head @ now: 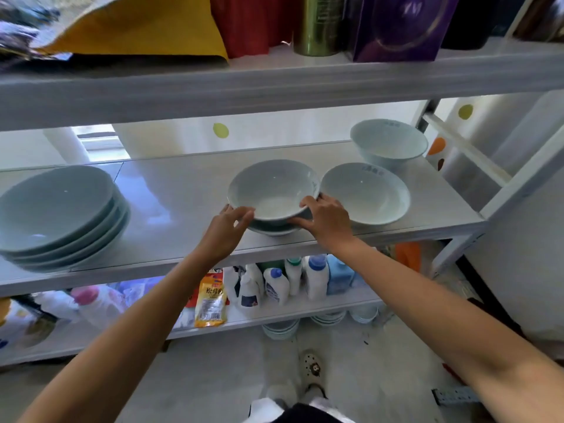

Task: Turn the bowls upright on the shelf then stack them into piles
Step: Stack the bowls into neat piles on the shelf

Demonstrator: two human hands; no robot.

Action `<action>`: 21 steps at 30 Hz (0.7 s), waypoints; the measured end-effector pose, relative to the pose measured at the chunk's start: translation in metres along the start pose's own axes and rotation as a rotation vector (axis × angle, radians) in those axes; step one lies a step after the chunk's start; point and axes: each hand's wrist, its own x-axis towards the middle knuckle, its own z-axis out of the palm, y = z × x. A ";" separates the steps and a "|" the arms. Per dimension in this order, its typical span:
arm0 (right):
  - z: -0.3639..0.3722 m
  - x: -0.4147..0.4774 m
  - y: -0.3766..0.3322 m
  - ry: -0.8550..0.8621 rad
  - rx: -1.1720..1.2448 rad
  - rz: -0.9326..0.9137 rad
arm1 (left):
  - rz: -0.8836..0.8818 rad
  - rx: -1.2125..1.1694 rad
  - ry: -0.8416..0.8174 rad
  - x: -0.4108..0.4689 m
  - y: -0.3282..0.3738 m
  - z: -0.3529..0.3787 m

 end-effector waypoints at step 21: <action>-0.067 0.045 0.208 -0.048 0.474 0.642 | 0.143 -0.023 -0.170 0.164 0.170 0.081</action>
